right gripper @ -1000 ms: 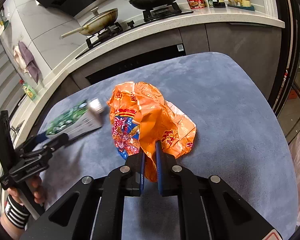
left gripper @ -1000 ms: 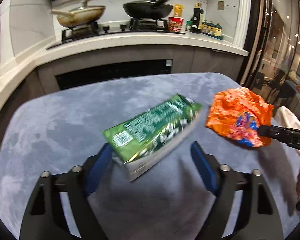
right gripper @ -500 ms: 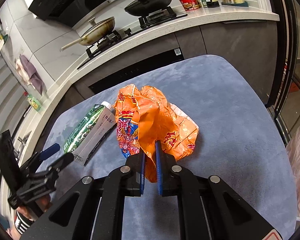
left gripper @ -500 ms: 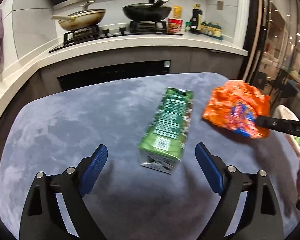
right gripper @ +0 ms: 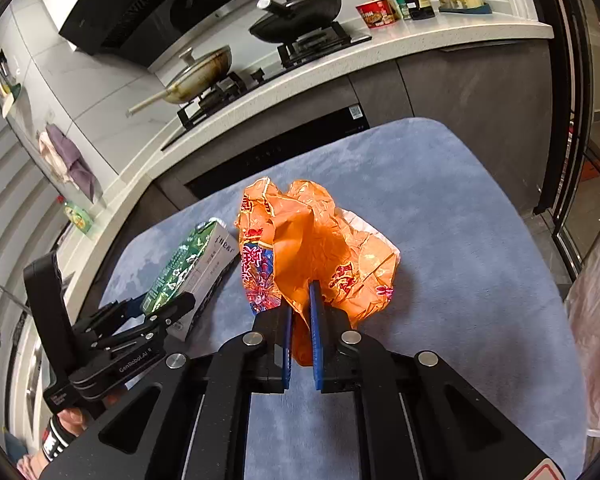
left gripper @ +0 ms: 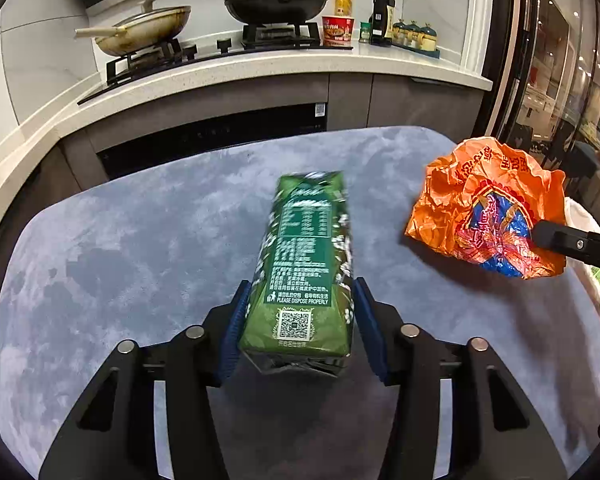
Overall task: Collect trash
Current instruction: 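Grasp the crumpled orange wrapper with the right tool while the left tool grasps the green milk carton, then lift and carry the orange wrapper and milk carton over the bin with both tools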
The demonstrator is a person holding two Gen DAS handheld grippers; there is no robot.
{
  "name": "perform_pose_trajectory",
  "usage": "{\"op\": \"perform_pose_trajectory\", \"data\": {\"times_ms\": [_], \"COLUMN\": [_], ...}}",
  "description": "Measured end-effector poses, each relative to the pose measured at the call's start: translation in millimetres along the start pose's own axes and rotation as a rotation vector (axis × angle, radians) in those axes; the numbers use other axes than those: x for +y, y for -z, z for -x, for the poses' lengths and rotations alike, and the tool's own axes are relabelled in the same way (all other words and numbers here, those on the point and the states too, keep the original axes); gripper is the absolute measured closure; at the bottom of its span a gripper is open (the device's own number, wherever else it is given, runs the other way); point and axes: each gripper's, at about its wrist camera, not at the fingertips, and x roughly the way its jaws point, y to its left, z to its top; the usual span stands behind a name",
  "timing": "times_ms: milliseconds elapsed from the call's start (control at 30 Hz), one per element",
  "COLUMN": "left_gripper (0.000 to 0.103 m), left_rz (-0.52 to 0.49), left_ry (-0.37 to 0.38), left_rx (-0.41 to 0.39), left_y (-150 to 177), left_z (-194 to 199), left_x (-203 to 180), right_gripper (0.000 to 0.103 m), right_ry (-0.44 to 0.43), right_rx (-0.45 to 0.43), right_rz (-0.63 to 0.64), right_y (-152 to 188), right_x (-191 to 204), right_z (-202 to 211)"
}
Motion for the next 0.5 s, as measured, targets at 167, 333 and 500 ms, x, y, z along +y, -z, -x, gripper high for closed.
{"op": "perform_pose_trajectory", "data": {"times_ms": [167,333,500], "left_gripper": [0.056,0.057,0.057], "left_rz": [0.021,0.021,0.004], "left_ry": [-0.001,0.011,0.042], "left_rx": [-0.028,-0.053,-0.072], "left_y": [-5.6,-14.7,-24.8], "left_z": [21.2,51.4,83.9], "left_x": [-14.2,-39.5,-78.6], "right_gripper": [0.096,0.096,0.096], "right_ry": [-0.011,-0.020,-0.019], "right_rx": [-0.038,-0.094,-0.152], "right_rz": [-0.011,-0.032,-0.060], "right_y": [-3.5,-8.8,-11.1], "right_x": [-5.6,-16.1,-32.9], "right_z": [25.3,60.8,101.1]}}
